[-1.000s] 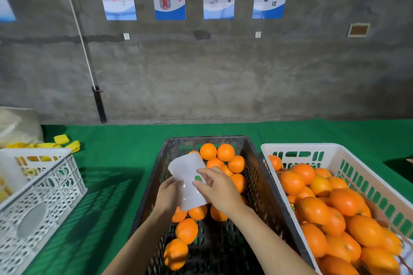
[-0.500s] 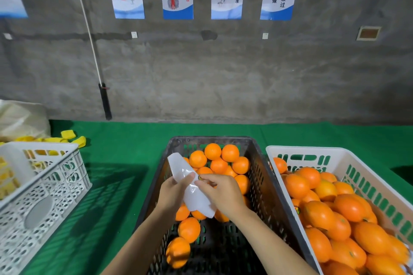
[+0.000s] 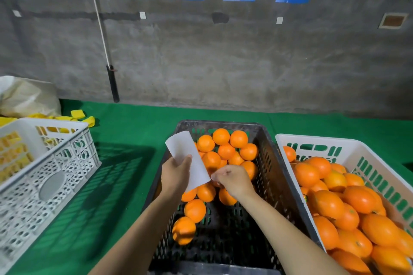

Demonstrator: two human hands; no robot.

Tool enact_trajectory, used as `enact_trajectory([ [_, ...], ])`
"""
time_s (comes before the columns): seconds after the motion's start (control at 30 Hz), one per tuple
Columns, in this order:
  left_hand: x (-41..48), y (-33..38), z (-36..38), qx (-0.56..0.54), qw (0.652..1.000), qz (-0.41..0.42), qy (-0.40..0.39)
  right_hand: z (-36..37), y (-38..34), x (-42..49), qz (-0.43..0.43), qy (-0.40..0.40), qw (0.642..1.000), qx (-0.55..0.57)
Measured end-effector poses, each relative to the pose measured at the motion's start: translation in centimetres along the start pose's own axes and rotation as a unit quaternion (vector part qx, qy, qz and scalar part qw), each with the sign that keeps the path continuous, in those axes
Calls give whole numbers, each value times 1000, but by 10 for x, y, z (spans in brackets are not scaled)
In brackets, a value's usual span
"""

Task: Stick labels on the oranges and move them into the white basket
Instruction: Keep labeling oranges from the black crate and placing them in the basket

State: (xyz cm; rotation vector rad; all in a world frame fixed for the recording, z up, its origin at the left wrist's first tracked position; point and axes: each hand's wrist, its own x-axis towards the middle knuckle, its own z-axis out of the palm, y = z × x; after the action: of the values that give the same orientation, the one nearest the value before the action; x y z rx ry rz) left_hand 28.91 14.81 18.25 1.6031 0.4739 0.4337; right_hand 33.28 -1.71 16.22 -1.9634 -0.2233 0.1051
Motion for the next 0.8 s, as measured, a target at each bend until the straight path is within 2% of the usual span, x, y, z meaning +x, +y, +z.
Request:
enact_trajectory([
  [0.13, 1, 0, -2, 6, 1000, 20, 22, 18, 21, 0, -5, -118, 974, -192],
  [0.27, 2, -1, -2, 6, 999, 25, 35, 36, 32, -1, -10, -219, 949, -228],
  [0.5, 6, -1, 0, 15, 999, 22, 47, 68, 30, -1, 22, -303, 941, -151],
  [0.6, 8, -1, 1, 30, 999, 14, 41, 76, 38, 0, 13, -296, 942, -158],
  [0.8, 7, -1, 4, 48, 998, 24, 20, 90, 47, 6, 95, -287, 949, -92],
])
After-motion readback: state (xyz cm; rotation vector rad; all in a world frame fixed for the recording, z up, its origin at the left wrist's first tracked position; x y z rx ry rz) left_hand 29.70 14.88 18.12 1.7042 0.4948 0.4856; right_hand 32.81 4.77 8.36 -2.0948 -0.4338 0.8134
